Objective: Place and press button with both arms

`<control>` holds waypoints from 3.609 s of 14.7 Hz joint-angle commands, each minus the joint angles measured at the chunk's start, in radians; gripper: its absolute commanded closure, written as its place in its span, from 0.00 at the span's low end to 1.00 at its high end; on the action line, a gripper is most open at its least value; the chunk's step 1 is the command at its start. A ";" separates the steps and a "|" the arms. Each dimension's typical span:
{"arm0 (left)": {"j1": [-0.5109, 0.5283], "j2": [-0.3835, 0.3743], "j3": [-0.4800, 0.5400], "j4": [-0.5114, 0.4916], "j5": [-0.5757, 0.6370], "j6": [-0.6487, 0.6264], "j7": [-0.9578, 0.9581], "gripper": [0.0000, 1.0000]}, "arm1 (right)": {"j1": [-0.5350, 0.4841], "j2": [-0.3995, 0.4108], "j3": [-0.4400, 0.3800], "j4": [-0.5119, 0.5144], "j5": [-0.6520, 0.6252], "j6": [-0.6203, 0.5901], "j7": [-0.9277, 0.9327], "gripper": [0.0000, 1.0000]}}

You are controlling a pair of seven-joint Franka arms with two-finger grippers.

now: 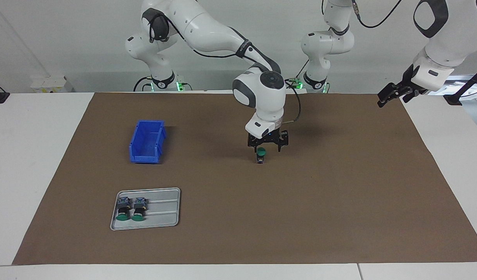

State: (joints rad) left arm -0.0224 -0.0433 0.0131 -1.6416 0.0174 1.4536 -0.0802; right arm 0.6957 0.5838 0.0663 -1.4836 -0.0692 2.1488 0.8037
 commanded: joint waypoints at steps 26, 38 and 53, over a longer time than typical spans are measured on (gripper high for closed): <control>-0.001 -0.023 -0.004 -0.020 0.006 0.007 0.007 0.00 | -0.533 -0.769 -0.014 -0.714 0.081 -0.093 -0.769 1.00; 0.006 -0.023 -0.004 -0.020 0.006 0.001 0.007 0.00 | -0.568 -0.740 -0.149 -0.814 0.081 -0.029 -0.986 1.00; -0.004 -0.023 -0.004 -0.020 0.006 0.002 0.007 0.00 | -0.590 -0.668 -0.149 -0.919 0.069 0.140 -0.925 0.97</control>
State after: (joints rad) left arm -0.0217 -0.0437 0.0068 -1.6416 0.0173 1.4531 -0.0787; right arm 0.1127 -0.0705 -0.0876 -2.3857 -0.0046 2.2727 -0.1297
